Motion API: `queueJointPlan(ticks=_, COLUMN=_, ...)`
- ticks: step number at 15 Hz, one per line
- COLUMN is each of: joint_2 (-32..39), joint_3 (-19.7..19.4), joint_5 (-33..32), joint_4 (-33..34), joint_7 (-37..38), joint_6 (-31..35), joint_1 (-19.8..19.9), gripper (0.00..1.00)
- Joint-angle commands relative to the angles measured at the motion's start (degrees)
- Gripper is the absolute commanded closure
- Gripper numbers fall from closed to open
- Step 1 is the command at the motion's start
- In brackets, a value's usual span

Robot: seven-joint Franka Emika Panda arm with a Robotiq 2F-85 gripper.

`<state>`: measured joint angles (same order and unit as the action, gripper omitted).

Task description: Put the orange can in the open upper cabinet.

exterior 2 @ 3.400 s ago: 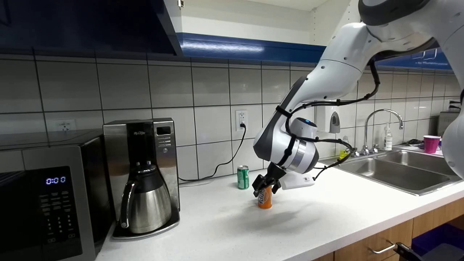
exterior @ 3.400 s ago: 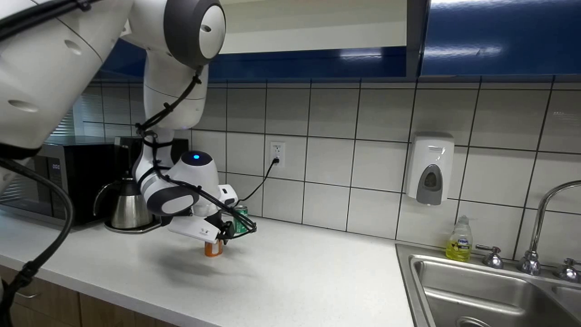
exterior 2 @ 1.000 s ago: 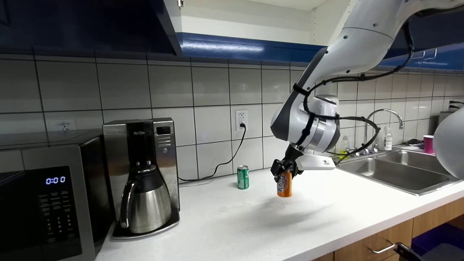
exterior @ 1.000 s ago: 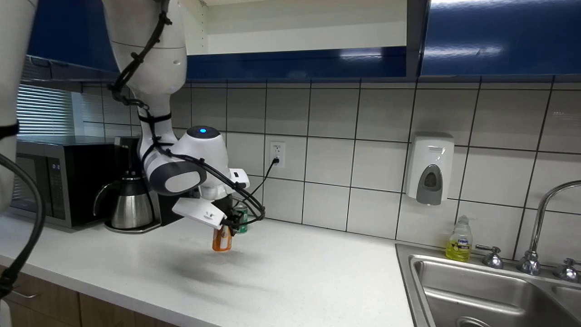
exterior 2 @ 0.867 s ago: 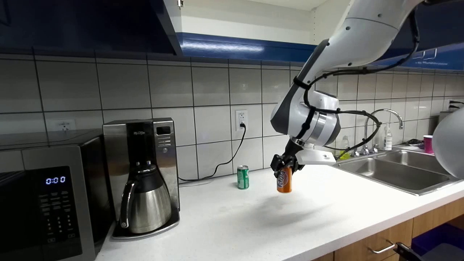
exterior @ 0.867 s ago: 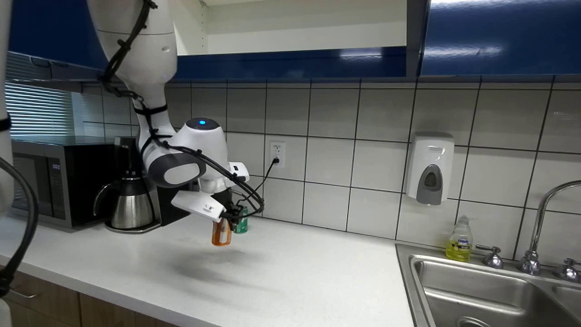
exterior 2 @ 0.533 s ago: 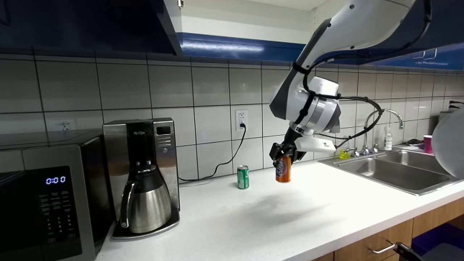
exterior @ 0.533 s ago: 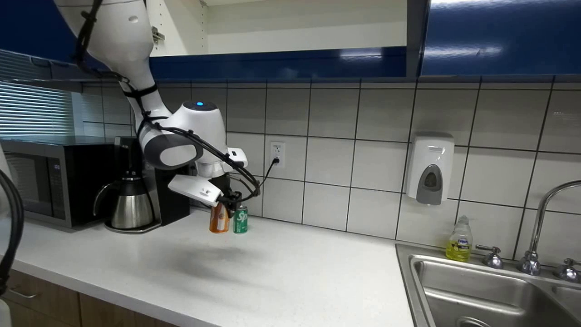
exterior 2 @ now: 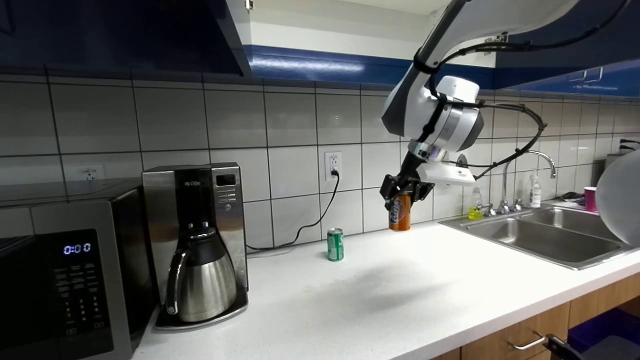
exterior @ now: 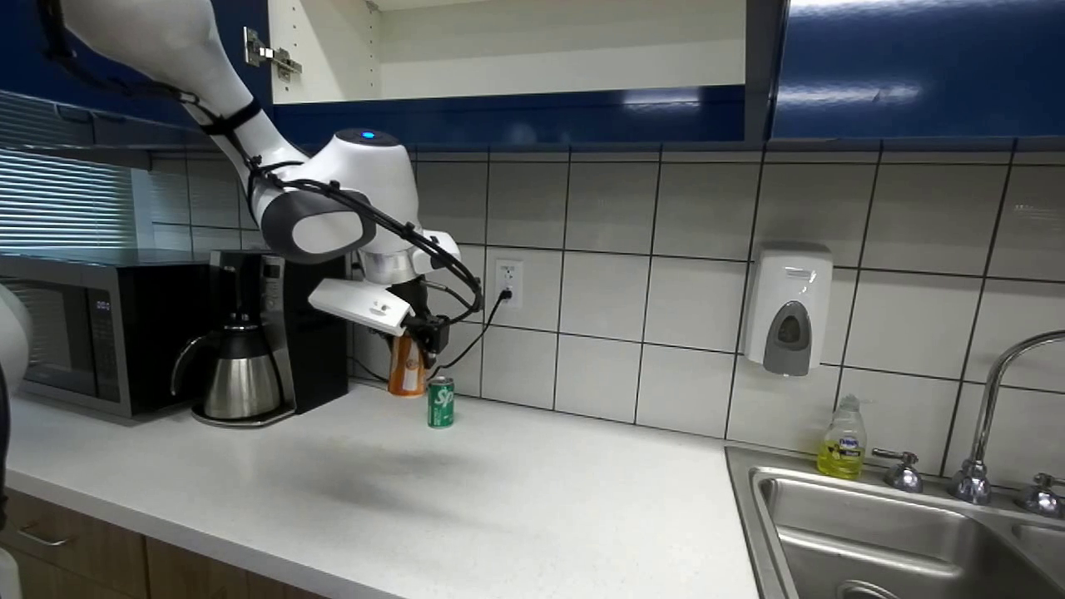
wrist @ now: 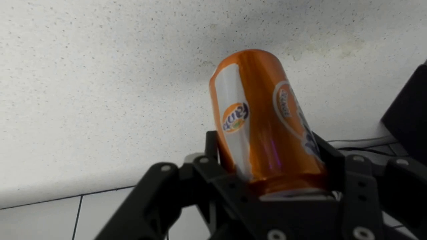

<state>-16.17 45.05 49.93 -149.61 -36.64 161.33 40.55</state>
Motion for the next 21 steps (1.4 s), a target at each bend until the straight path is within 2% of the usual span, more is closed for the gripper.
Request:
queueJointPlan(ticks=1, joint_2=-6.2, joint_3=-12.1, joint_5=-7.1, joint_4=-1.7, joint_7=6.4, joint_6=-4.3, joint_1=-10.0, gripper=0.61)
queueJointPlan(ticks=2, joint_2=-7.2, joint_3=-14.6, joint_5=-10.2, joint_4=-1.9, joint_7=8.0, joint_6=-5.4, joint_1=-11.6, gripper=0.61)
queueJointPlan(ticks=5, joint_2=-9.1, joint_3=-28.7, joint_5=-23.1, joint_4=-2.8, joint_7=16.3, joint_6=-6.7, joint_1=-23.5, gripper=0.61)
queueJointPlan(ticks=6, joint_2=-9.8, joint_3=-32.4, joint_5=-26.7, joint_4=-2.8, joint_7=18.5, joint_6=-7.5, joint_1=-26.3, gripper=0.61)
queueJointPlan(ticks=9, joint_2=-12.4, joint_3=-39.3, joint_5=-35.3, joint_4=-2.2, joint_7=24.1, joint_6=-10.7, joint_1=-31.4, gripper=0.61)
queueJointPlan(ticks=14, joint_2=-17.7, joint_3=-43.8, joint_5=-42.3, joint_4=-0.1, joint_7=29.3, joint_6=-16.9, joint_1=-35.0, gripper=0.61)
queueJointPlan(ticks=21, joint_2=-22.6, joint_3=-44.8, joint_5=-44.5, joint_4=6.3, joint_7=32.9, joint_6=-25.9, joint_1=-36.9, gripper=0.61)
